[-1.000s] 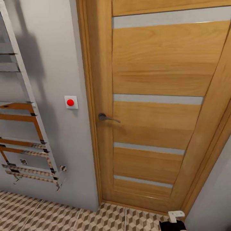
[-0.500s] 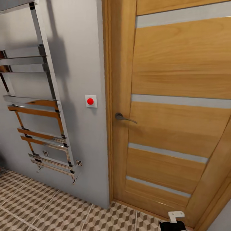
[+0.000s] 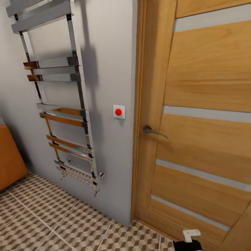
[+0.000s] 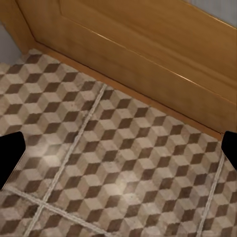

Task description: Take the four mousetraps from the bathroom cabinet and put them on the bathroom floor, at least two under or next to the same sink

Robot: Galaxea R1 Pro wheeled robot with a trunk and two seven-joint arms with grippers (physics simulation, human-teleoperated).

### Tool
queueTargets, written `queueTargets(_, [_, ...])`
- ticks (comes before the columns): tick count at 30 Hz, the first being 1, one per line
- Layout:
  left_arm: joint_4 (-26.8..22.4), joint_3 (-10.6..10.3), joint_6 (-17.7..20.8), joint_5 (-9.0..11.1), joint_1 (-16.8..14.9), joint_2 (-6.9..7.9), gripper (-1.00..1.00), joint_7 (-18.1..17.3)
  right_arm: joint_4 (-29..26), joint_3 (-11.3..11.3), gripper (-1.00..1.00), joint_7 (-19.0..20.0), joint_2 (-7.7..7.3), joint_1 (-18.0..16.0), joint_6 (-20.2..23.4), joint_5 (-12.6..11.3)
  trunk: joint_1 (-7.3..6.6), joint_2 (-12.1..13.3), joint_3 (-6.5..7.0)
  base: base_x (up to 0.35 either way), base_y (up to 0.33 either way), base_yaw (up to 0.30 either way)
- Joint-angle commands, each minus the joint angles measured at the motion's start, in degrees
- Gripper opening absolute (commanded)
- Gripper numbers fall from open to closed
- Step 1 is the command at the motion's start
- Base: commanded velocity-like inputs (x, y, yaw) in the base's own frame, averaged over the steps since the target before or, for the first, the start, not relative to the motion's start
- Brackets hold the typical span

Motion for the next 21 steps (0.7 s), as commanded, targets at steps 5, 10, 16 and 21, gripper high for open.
queueTargets(5, [-0.1, 0.0, 0.3, -0.1, 0.0, 0.00, 1.00, 0.1, -0.1, 0.0, 1.00, 0.0, -0.02, 0.0, 0.3, 0.2, -1.11, 2.0, 0.84, 0.000, 0.000, 0.300])
queueTargets(10, [-0.1, 0.0, 0.3, -0.1, 0.0, -0.05, 1.00, 0.1, -0.1, 0.0, 1.00, 0.0, -0.02, 0.0, 0.3, 0.2, -2.20, 4.0, 1.74, 0.000, 0.000, 0.300])
queueTargets(16, [-0.1, 0.0, 0.3, -0.1, 0.0, -0.01, 1.00, 0.2, -0.1, 0.0, 1.00, 0.0, -0.02, 0.0, 0.3, 0.2, -3.52, 6.4, 2.82, 0.000, 0.000, 0.300])
queueTargets(21, [-0.1, 0.0, 0.3, -0.1, 0.0, -0.07, 1.00, 0.2, -0.1, 0.0, 1.00, 0.0, -0.02, 0.0, 0.3, 0.2, -4.62, 8.4, 3.71, 0.000, 0.000, 0.300])
